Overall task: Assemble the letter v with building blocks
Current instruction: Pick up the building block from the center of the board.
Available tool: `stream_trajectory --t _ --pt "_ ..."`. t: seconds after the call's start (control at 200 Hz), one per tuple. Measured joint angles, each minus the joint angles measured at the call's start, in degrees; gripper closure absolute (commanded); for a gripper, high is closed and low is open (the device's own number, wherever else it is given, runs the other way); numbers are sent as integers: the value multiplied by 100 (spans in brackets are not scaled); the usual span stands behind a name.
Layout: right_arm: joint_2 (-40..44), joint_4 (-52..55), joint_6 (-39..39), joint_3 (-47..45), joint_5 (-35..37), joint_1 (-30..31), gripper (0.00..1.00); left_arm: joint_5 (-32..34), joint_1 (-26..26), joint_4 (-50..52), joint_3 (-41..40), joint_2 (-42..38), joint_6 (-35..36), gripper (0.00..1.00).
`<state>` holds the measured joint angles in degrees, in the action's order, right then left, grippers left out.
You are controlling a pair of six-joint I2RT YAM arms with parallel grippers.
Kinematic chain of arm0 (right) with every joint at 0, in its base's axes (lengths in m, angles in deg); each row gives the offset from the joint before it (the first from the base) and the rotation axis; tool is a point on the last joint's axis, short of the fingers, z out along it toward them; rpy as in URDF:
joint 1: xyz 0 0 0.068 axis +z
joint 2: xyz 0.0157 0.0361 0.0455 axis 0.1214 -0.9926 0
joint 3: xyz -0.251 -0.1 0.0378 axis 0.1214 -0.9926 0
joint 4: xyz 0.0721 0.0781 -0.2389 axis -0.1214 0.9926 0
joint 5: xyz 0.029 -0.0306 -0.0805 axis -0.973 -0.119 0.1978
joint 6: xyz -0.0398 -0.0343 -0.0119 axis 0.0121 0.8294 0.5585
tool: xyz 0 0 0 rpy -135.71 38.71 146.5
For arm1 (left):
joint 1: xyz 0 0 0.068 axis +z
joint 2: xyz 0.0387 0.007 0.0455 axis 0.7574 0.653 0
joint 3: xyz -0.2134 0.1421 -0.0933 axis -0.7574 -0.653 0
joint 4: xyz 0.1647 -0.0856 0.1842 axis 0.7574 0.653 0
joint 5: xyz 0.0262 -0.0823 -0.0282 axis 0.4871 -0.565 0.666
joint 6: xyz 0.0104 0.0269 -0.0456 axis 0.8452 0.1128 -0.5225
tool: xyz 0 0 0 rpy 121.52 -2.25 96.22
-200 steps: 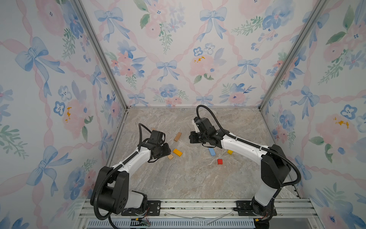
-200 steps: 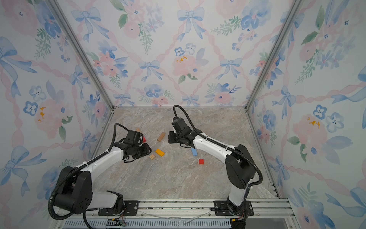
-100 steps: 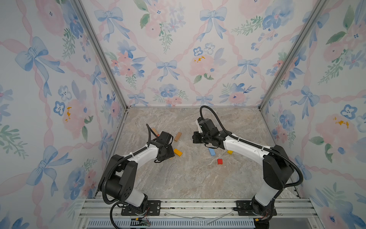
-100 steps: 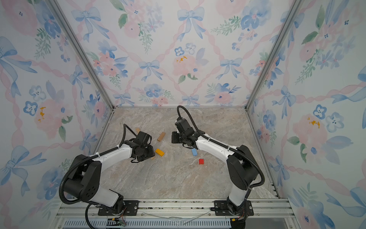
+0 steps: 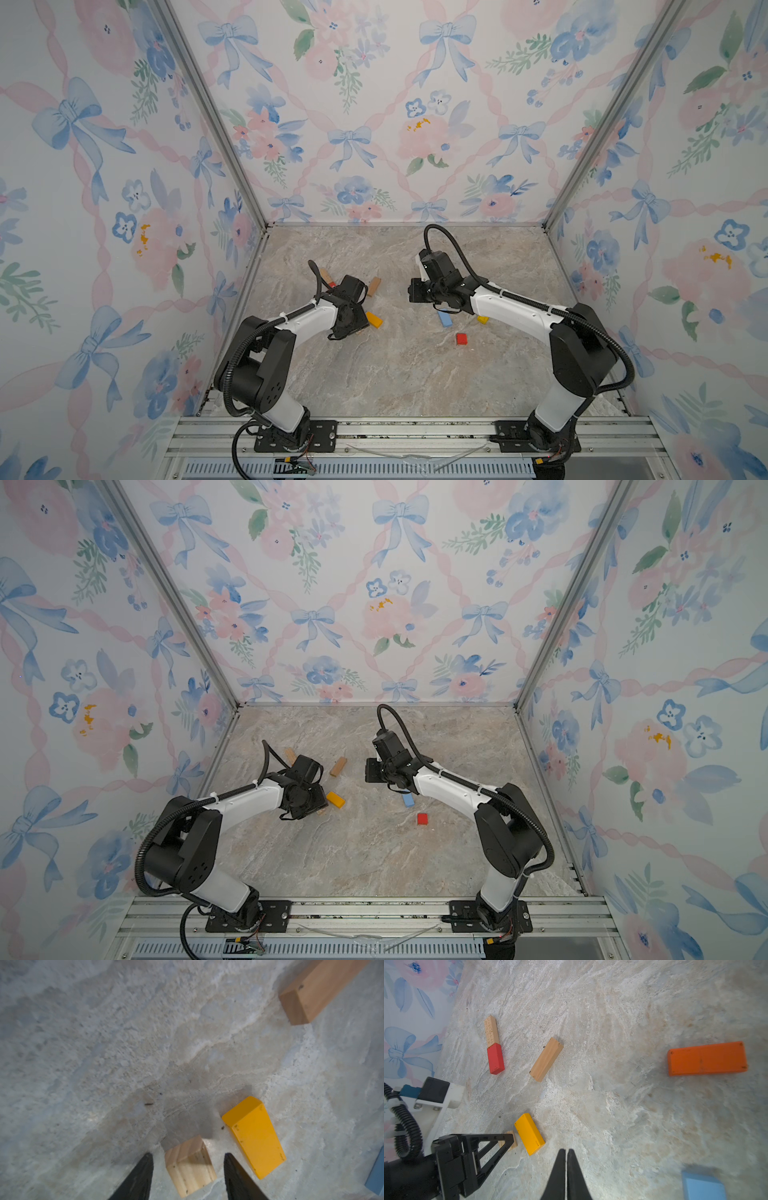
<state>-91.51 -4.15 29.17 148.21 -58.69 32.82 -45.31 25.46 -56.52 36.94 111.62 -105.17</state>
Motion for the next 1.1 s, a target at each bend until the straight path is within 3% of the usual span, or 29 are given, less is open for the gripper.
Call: stream_trajectory --t 0.43,0.535,0.865,0.975,1.1 --pt "2 -55 -17 -125 -81 -66 91 177 -219 66 227 264 -142 52" --pt "2 -55 -50 -138 -81 -74 91 234 -251 90 225 264 -205 59" --pt "4 -140 -94 -149 -85 -74 91 326 -275 208 214 254 -208 61" --pt "4 -146 -96 -157 -96 -74 91 348 -286 227 212 249 -201 54" --pt "4 -149 -96 -162 -111 -74 91 387 -293 232 160 199 -203 54"
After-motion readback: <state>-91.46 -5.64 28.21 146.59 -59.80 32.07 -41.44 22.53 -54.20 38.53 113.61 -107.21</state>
